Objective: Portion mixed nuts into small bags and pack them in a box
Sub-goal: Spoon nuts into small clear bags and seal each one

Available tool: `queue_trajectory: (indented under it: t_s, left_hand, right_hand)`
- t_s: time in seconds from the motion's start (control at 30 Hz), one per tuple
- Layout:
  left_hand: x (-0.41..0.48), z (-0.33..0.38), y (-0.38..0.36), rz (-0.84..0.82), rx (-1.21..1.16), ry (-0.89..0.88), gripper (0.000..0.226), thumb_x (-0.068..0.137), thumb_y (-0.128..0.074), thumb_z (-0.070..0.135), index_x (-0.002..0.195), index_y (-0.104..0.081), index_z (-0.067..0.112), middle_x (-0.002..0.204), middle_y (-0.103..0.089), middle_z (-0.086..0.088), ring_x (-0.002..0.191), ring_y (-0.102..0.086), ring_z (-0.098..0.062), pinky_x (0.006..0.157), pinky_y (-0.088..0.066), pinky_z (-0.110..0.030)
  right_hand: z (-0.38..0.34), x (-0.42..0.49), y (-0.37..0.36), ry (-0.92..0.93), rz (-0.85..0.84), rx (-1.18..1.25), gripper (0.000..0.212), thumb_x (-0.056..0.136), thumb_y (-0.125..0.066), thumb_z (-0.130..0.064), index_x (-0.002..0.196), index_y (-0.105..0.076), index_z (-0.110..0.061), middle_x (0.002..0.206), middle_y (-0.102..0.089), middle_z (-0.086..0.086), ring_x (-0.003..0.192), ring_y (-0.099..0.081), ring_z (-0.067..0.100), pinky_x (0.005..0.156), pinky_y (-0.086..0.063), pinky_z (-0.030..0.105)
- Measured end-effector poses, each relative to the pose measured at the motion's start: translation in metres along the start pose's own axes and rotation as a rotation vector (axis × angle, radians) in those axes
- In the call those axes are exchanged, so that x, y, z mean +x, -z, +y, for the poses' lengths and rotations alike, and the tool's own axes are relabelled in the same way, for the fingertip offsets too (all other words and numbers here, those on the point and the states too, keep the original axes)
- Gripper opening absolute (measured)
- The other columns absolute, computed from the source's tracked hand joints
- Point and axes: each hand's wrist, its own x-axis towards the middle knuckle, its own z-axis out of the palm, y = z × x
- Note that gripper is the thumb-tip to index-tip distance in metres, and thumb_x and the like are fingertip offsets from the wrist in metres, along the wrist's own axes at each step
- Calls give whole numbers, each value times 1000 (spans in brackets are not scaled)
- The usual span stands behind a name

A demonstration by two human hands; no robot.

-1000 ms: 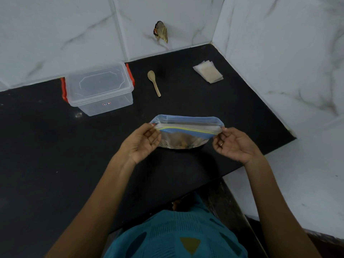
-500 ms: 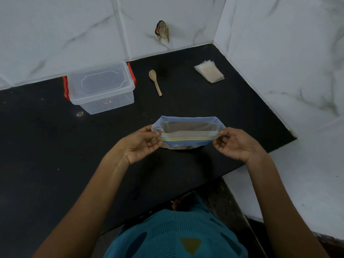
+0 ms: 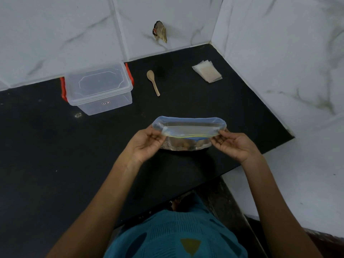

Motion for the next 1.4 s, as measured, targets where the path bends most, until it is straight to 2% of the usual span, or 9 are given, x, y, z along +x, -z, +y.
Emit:
queue_trajectory:
  t_s: [0.1,0.23,0.4,0.53,0.7,0.83,0.97,1.23,1.4]
  left_hand:
    - [1,-7,1,-33,108,-96,36,84,-41,-8,113,-55,8,100,-61,-12,85,-61,-17,59,-56,-22]
    - [-1,-10,4,-6,390,-148,23,87,-55,7,105,-57,22,93,-61,1,79,-57,-8,71,-52,-28]
    - [-2,-11,6,56,477,-162,35,86,-59,7,118,-51,18,98,-62,-4,84,-61,-14,74,-53,-27]
    - [-2,-11,3,113,370,-155,12,85,-57,-2,97,-58,2,89,-64,-10,81,-64,-15,65,-58,-21]
    - [-1,-12,5,128,318,-72,7,85,-57,-1,90,-60,1,87,-64,-12,81,-63,-17,64,-57,-24]
    - [4,-10,10,105,331,-49,15,86,-55,0,99,-58,7,96,-63,-12,87,-63,-20,62,-59,-29]
    - [7,-10,7,48,127,-76,19,90,-44,-8,99,-58,2,99,-61,-14,94,-61,-22,68,-57,-27]
    - [4,-16,11,-32,-123,-19,30,84,-43,-6,112,-54,-2,107,-61,-20,106,-59,-27,87,-53,-39]
    - [4,-13,10,-53,-104,23,33,79,-53,19,108,-58,4,101,-64,-13,101,-60,-23,92,-47,-37]
  right_hand:
    - [2,-3,2,13,71,-47,23,70,-60,7,90,-59,-5,93,-62,11,89,-59,21,77,-51,37]
    - [3,-9,0,41,88,-112,20,83,-55,-6,103,-56,-6,96,-56,10,91,-57,20,77,-53,34]
    - [12,-9,-5,78,83,-211,16,87,-48,3,93,-57,-9,89,-60,6,84,-58,14,75,-52,26]
    - [11,-9,-4,79,103,-216,12,86,-51,4,94,-58,-2,93,-63,10,89,-60,15,95,-47,29]
    - [10,-11,-1,8,176,-401,14,82,-62,-11,95,-60,-6,89,-62,9,84,-61,16,64,-58,26]
    - [8,-10,-1,26,146,-406,9,84,-59,-7,93,-60,-3,87,-65,11,77,-66,16,57,-57,23]
    - [9,-7,-4,47,69,-144,10,86,-49,5,88,-58,1,75,-68,13,60,-69,17,60,-57,28]
    - [16,0,-2,-33,39,58,23,73,-51,5,94,-57,0,85,-66,18,82,-65,24,59,-59,34]
    - [22,-1,-1,2,38,-39,21,86,-38,-6,94,-57,-6,96,-62,11,98,-57,21,86,-42,38]
